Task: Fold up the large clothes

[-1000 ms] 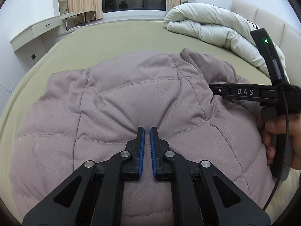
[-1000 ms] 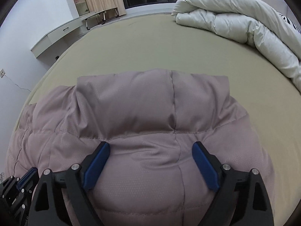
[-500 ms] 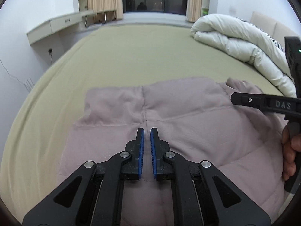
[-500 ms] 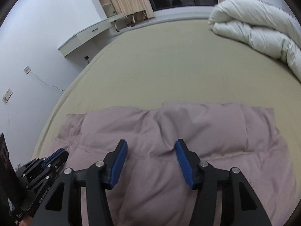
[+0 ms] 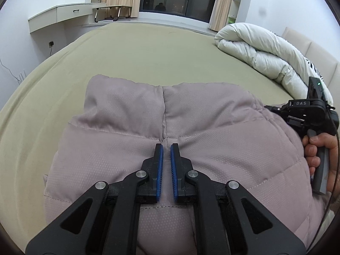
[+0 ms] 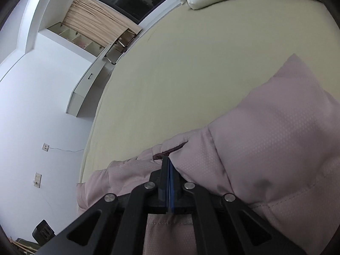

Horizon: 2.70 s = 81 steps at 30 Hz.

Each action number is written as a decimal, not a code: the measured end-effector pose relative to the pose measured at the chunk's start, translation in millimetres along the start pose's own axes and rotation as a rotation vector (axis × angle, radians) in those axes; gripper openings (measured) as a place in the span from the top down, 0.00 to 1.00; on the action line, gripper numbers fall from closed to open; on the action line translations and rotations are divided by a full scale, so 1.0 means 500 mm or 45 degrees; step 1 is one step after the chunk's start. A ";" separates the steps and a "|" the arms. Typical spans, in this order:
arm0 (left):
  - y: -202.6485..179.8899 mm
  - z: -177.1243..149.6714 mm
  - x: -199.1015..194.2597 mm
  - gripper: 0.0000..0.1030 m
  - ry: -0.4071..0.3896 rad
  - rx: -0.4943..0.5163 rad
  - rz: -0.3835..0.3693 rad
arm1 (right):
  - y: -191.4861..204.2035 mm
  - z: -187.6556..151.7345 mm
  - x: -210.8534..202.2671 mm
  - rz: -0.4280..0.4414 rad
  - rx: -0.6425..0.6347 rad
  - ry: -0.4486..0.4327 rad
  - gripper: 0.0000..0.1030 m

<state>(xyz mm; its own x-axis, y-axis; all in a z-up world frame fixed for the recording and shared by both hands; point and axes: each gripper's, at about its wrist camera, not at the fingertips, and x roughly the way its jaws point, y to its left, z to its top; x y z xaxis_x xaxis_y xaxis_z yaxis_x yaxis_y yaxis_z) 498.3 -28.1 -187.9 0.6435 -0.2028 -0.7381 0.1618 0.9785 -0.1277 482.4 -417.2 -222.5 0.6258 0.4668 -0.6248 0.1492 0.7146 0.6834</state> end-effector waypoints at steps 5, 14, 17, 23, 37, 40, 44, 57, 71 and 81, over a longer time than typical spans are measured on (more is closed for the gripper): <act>-0.007 -0.007 -0.023 0.93 0.003 0.038 0.034 | 0.098 -0.036 -0.109 -0.024 -0.278 -0.172 0.16; 0.002 -0.080 -0.129 0.92 -0.057 0.045 0.166 | 0.051 -0.197 -0.248 -0.454 -0.619 -0.098 0.13; 0.005 -0.073 -0.102 0.93 -0.018 0.044 0.189 | -0.003 -0.199 -0.240 -0.417 -0.631 -0.135 0.06; 0.006 -0.060 -0.172 0.92 0.003 0.051 0.192 | 0.054 -0.191 -0.302 -0.530 -0.568 -0.107 0.21; 0.088 -0.135 -0.302 0.69 -0.042 -0.065 0.106 | 0.001 -0.242 -0.420 -0.381 -0.488 -0.254 0.00; 0.172 -0.162 -0.313 0.00 0.013 -0.237 0.056 | -0.087 -0.192 -0.420 -0.320 -0.319 -0.107 0.00; 0.235 -0.173 -0.277 0.00 0.125 -0.372 -0.034 | -0.209 -0.167 -0.405 -0.232 -0.002 0.010 0.01; 0.283 -0.154 -0.131 0.01 0.302 -0.613 -0.379 | -0.253 -0.132 -0.298 0.234 0.116 0.202 0.24; 0.286 -0.064 0.032 0.04 0.337 -0.816 -0.608 | -0.233 -0.123 -0.237 0.341 0.090 0.284 0.25; 0.287 -0.082 0.071 0.38 0.459 -0.881 -0.818 | -0.228 -0.120 -0.225 0.411 0.021 0.382 0.31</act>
<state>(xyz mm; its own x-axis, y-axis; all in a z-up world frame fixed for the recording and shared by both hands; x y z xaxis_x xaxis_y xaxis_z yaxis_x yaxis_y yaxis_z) 513.9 106.6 -259.6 0.3042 -0.7877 -0.5358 -0.1451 0.5176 -0.8433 349.0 -520.0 -252.8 0.3928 0.7970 -0.4588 -0.0035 0.5002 0.8659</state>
